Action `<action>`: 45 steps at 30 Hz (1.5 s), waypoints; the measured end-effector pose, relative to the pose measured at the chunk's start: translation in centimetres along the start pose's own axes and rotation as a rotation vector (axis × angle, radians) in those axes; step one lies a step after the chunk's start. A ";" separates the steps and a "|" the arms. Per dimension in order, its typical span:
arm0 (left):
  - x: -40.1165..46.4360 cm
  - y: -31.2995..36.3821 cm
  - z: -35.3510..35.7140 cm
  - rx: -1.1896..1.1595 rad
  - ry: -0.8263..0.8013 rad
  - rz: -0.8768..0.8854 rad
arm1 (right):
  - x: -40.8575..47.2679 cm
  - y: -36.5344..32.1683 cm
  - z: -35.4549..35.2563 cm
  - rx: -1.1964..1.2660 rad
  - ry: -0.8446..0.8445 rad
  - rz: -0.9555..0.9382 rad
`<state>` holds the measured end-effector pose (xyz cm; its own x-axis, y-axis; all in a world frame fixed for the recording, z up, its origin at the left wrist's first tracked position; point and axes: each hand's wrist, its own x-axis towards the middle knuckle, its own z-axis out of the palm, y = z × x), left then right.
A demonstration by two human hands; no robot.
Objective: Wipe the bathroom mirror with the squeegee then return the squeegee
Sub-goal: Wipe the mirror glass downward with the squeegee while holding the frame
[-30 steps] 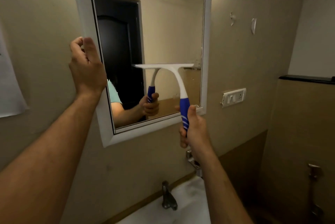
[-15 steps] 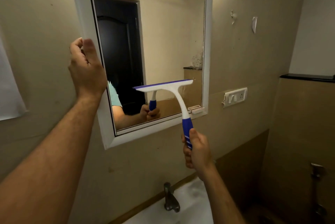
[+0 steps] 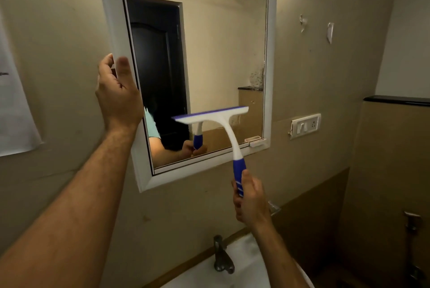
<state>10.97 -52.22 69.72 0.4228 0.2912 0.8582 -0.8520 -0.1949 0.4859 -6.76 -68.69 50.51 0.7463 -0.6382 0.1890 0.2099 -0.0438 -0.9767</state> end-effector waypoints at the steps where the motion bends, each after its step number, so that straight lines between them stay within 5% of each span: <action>1: 0.0 0.0 0.0 -0.001 -0.001 0.000 | -0.5 0.7 -0.2 -0.005 -0.001 0.015; 11: -0.1 0.1 -0.1 -0.009 -0.012 -0.002 | 1.1 -4.5 -0.3 -0.002 0.015 -0.049; 21: -0.3 -0.1 0.1 0.027 -0.005 0.032 | -1.9 2.9 -3.1 -0.115 0.050 0.091; 29: -0.1 -0.3 0.0 0.033 -0.029 0.026 | 0.4 -1.8 -1.7 -0.066 -0.002 -0.024; 38: -0.2 -0.4 0.0 0.037 -0.060 0.004 | -2.0 4.2 -2.3 -0.074 0.024 0.069; 45: -0.1 -0.5 -0.1 0.033 -0.057 0.002 | -1.4 1.2 -1.8 -0.071 -0.001 -0.007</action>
<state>11.29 -52.06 69.42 0.4391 0.2374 0.8665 -0.8425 -0.2263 0.4889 -8.71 -69.22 48.88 0.7455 -0.6371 0.1957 0.1700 -0.1022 -0.9801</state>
